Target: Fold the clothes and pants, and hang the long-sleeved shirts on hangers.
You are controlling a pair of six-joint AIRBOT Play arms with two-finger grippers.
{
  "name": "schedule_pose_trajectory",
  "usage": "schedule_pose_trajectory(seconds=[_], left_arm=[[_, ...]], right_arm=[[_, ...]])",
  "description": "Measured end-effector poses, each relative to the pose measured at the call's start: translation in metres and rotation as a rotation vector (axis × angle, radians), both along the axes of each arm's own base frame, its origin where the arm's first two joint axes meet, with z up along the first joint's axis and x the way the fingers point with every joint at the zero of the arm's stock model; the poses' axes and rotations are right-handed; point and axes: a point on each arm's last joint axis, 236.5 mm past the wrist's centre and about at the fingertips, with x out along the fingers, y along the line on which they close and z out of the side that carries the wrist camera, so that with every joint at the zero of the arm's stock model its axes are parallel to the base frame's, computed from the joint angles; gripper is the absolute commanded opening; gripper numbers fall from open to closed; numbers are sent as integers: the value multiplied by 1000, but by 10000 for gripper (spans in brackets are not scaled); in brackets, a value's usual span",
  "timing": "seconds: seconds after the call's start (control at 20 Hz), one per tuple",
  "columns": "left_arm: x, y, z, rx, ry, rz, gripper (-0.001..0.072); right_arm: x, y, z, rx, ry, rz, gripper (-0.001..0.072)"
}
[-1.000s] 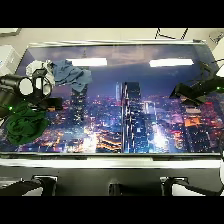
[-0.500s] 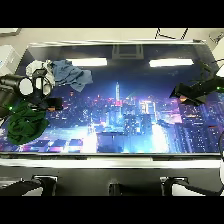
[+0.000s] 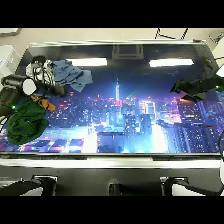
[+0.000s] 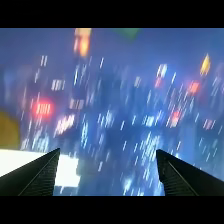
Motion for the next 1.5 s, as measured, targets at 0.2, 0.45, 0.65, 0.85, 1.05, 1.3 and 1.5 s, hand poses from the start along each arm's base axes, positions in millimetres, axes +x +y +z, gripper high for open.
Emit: schedule_pose_trajectory(seconds=[0.2,0.45,0.65,0.85,1.05,1.3,1.5], left_arm=[[84,13,14,-191,-251,173,707],[157,76,-53,-564,-180,550,706],[172,79,-124,-734,-45,672,706],[180,64,-160,-810,-2,701,706],[190,49,-168,-840,-38,700,704],[197,27,-168,-875,-63,696,540],[196,16,-171,-882,-54,689,250]], right_arm=[[35,-11,14,-26,-156,-51,676],[53,-17,13,-48,-216,-53,676],[58,-18,0,-48,-197,-47,676],[55,-16,-19,-38,-142,-32,676],[49,-11,-28,-17,-97,-22,676],[44,-2,-31,22,-70,-17,676],[41,5,-30,54,-55,-10,676]])
